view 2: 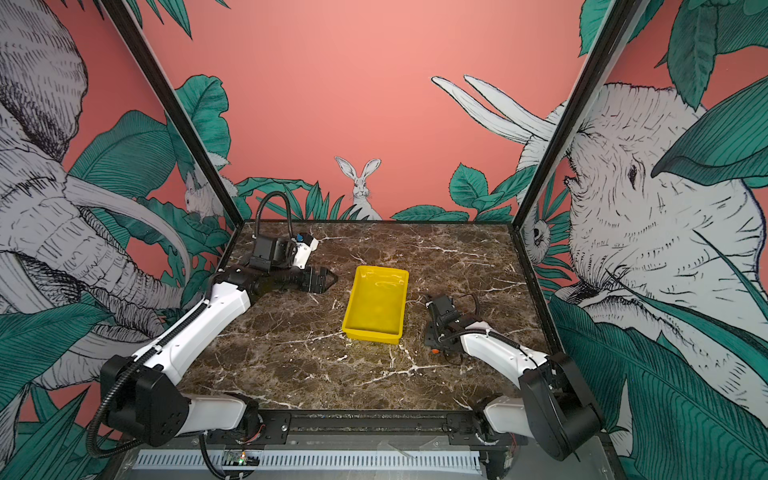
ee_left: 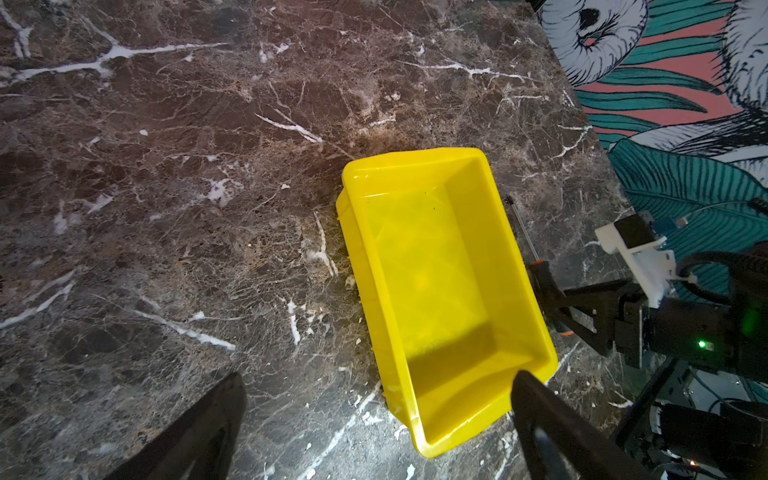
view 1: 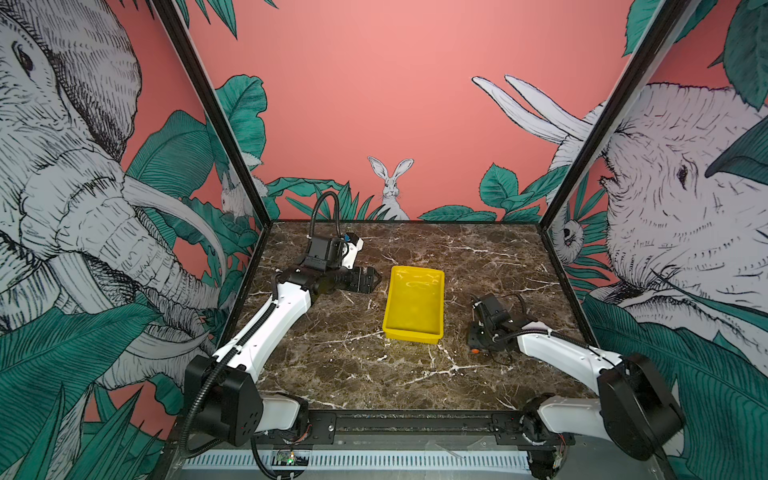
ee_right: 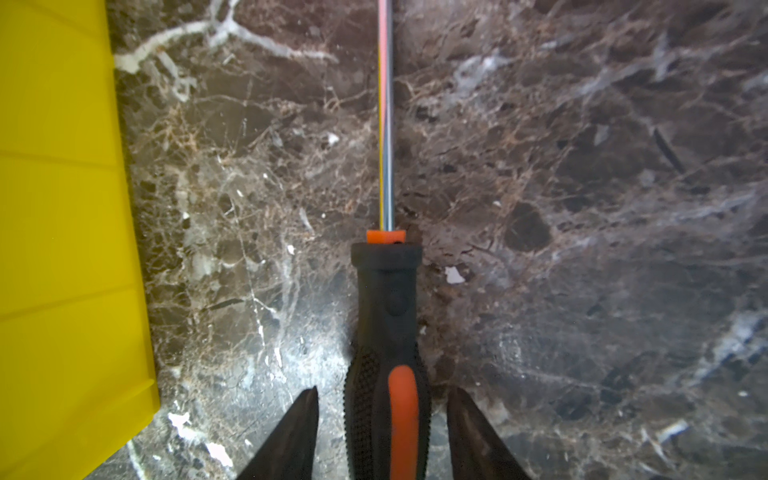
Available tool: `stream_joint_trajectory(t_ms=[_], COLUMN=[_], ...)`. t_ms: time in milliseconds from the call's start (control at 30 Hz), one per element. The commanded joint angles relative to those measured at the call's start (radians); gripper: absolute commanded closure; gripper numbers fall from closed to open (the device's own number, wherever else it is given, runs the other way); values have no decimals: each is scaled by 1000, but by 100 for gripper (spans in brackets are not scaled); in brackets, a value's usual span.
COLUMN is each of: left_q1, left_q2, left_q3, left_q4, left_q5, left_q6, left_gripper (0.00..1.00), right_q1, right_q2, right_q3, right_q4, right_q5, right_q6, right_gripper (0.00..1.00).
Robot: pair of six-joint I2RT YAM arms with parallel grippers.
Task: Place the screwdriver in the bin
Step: 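Lower the right gripper and close it on the screwdriver handle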
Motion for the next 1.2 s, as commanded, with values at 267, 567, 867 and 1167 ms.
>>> stream_joint_trajectory(t_ms=[267, 567, 867, 1167], left_q1=[14, 15, 15, 18], left_q2=[-26, -31, -34, -42], left_q3=[-10, -5, 3, -1], left_q4=[-11, -28, -40, -42], left_q5=[-6, -49, -57, -73], left_q6=[5, 19, 25, 35], left_gripper=[0, 0, 0, 0], right_q1=[7, 7, 7, 7], right_q2=[36, 59, 89, 34], right_q3=[9, 11, 21, 39], right_q4=[-18, -16, -13, -61], right_q5=[32, 33, 32, 61], right_q6=[-51, -79, -102, -124], right_gripper=[55, 62, 65, 76])
